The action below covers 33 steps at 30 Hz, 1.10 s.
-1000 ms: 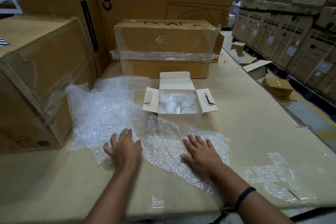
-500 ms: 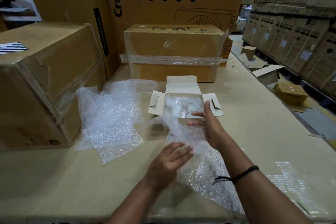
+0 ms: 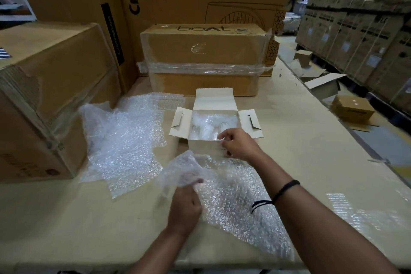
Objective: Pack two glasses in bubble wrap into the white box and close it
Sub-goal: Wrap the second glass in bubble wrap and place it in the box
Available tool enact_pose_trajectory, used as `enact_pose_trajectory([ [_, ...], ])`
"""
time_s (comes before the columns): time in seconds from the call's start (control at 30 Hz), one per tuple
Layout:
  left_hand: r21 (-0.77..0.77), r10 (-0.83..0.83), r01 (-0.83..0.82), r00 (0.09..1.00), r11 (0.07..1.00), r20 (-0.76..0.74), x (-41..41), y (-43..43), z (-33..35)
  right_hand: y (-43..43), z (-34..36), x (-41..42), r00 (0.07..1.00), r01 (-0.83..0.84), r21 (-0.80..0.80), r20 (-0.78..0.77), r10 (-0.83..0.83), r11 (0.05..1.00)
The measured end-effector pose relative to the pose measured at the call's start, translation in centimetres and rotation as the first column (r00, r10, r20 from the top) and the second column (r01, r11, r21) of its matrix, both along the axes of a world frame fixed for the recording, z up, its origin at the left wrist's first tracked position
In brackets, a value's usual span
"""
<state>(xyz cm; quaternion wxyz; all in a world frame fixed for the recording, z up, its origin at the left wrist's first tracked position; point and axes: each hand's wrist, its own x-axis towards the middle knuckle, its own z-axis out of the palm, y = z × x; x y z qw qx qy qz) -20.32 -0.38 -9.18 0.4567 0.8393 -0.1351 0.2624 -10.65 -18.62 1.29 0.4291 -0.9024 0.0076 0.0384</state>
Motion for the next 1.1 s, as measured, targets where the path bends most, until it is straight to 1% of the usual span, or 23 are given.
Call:
enact_pose_trajectory([
  [0.03,-0.163,0.102,-0.109,0.994,0.981,-0.049,-0.3,-0.1,0.8,0.2,-0.8,0.1,0.999,-0.043,-0.104,0.016,0.045,0.994],
  [0.07,-0.32,0.173,-0.198,0.979,0.926,-0.106,-0.5,0.0,1.6,0.3,-1.7,0.2,0.997,-0.08,-0.19,0.009,0.083,0.979],
  [0.1,-0.461,0.211,-0.271,0.961,0.845,-0.179,-0.4,0.3,2.2,0.5,-2.9,0.3,0.994,-0.11,-0.255,-0.02,0.109,0.961],
  [0.13,-0.578,0.217,-0.325,0.944,0.749,-0.249,-0.2,0.9,2.7,0.8,-3.9,0.3,0.99,-0.139,-0.305,-0.051,0.13,0.942],
  [0.2,-0.777,0.124,-0.368,0.926,0.51,-0.357,0.4,2.7,3.2,1.5,-5.5,-0.3,0.975,-0.22,-0.414,-0.061,0.214,0.883],
  [0.23,-0.826,0.069,-0.395,0.913,0.402,-0.403,0.5,3.5,3.7,1.7,-6.2,-0.8,0.962,-0.256,-0.471,-0.041,0.269,0.844],
  [0.27,-0.839,0.028,-0.427,0.895,0.336,-0.445,0.6,4.3,4.2,1.9,-6.8,-1.3,0.947,-0.288,-0.516,-0.03,0.319,0.807],
  [0.33,-0.845,-0.052,-0.476,0.864,0.244,-0.501,0.9,6.0,5.5,1.9,-7.6,-2.3,0.914,-0.371,-0.579,-0.091,0.395,0.726],
  [0.4,-0.858,-0.168,-0.49,0.843,0.154,-0.512,2.0,8.1,5.9,1.4,-8.4,-2.9,0.881,-0.448,-0.617,-0.181,0.437,0.647],
  [0.43,-0.849,-0.219,-0.504,0.82,0.161,-0.528,2.7,9.2,5.8,1.2,-8.8,-3.1,0.877,-0.451,-0.63,-0.182,0.445,0.631],
  [0.47,-0.829,-0.249,-0.523,0.792,0.198,-0.558,3.2,10.1,5.7,1.0,-9.1,-3.2,0.884,-0.43,-0.64,-0.156,0.441,0.637],
  [0.57,-0.75,-0.127,-0.532,0.776,0.392,-0.617,4.2,11.5,4.5,1.6,-8.9,-3.5,0.931,-0.282,-0.67,-0.02,0.364,0.686],
  [0.63,-0.725,-0.097,-0.505,0.786,0.469,-0.611,4.5,11.8,4.4,2.7,-8.8,-4.2,0.941,-0.266,-0.668,-0.024,0.336,0.695],
  [0.7,-0.718,-0.09,-0.503,0.786,0.481,-0.611,4.7,12.3,4.6,3.6,-9.3,-5.1,0.918,-0.354,-0.676,-0.119,0.378,0.647],
  [0.73,-0.729,-0.092,-0.511,0.788,0.456,-0.609,4.8,12.6,4.5,3.8,-9.6,-5.4,0.909,-0.381,-0.667,-0.143,0.392,0.64],
  [0.8,-0.769,-0.12,-0.506,0.8,0.391,-0.588,4.7,12.9,4.7,3.8,-9.8,-5.8,0.913,-0.372,-0.641,-0.122,0.389,0.672],
  [0.87,-0.811,-0.134,-0.447,0.84,0.378,-0.526,4.1,13.1,5.0,3.8,-9.6,-5.8,0.92,-0.341,-0.643,-0.077,0.384,0.686],
  [0.9,-0.817,-0.132,-0.404,0.86,0.412,-0.493,3.8,13.2,5.1,3.8,-9.4,-5.9,0.919,-0.345,-0.642,-0.083,0.386,0.684],
  [0.93,-0.8,-0.115,-0.359,0.878,0.481,-0.464,3.5,13.3,5.2,3.9,-9.3,-5.9,0.914,-0.371,-0.63,-0.12,0.387,0.682],
  [1.0,-0.706,-0.096,-0.253,0.905,0.662,-0.415,2.9,13.2,5.3,4.1,-8.8,-5.5,0.899,-0.427,-0.593,-0.199,0.389,0.683],
  [1.03,-0.644,-0.105,-0.192,0.913,0.74,-0.393,2.6,12.9,5.3,4.2,-8.4,-5.2,0.907,-0.41,-0.588,-0.182,0.379,0.697],
  [1.07,-0.579,-0.12,-0.129,0.921,0.805,-0.371,2.2,12.5,5.2,4.6,-7.9,-4.8,0.928,-0.35,-0.588,-0.114,0.354,0.729],
  [1.1,-0.491,-0.129,-0.065,0.928,0.869,-0.35,1.7,12.1,5.0,5.1,-7.2,-4.3,0.954,-0.259,-0.562,-0.023,0.298,0.785],
])
